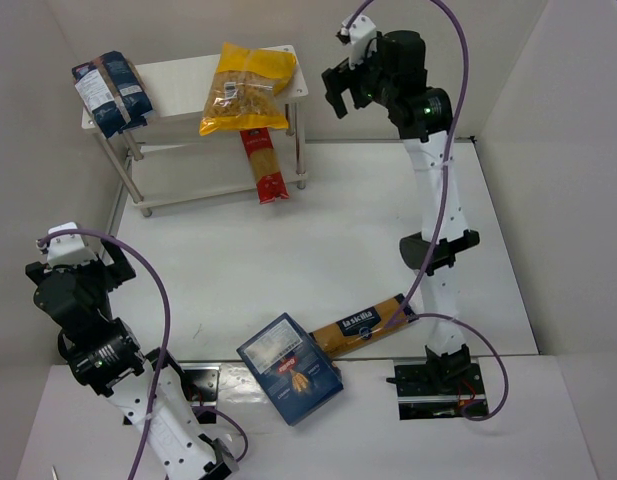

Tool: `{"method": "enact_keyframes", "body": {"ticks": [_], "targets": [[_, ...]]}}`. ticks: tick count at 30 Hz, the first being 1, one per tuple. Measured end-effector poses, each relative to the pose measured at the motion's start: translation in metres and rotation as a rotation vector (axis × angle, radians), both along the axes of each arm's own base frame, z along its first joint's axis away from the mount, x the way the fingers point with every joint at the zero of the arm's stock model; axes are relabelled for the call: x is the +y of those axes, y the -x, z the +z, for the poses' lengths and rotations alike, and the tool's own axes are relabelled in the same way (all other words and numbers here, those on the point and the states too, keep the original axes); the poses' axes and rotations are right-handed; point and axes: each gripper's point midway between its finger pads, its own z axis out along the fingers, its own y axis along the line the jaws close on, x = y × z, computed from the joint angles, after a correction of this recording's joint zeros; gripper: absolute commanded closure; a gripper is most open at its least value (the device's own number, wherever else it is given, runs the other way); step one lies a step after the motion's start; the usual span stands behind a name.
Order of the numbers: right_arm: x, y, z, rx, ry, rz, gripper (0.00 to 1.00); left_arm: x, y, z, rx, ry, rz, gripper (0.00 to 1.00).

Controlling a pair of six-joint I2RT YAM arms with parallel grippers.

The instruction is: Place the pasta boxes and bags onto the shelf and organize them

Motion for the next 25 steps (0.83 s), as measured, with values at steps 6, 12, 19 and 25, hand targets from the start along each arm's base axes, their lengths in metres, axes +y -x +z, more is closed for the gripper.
{"method": "enact_keyframes", "body": {"ticks": [6, 12, 19, 25], "targets": [[-0.082, -0.014, -0.026, 0.116, 0.014, -0.112, 0.00, 0.000, 0.000, 0.000, 0.000, 0.000, 0.000, 0.01], [-0.128, -0.016, -0.033, 0.162, 0.003, -0.174, 0.00, 0.000, 0.000, 0.000, 0.000, 0.000, 0.000, 0.01], [-0.115, -0.007, -0.034, 0.184, -0.007, -0.115, 0.00, 0.000, 0.000, 0.000, 0.000, 0.000, 0.000, 0.01], [-0.111, -0.004, -0.035, 0.193, -0.013, -0.093, 0.00, 0.000, 0.000, 0.000, 0.000, 0.000, 0.000, 0.01]]}}
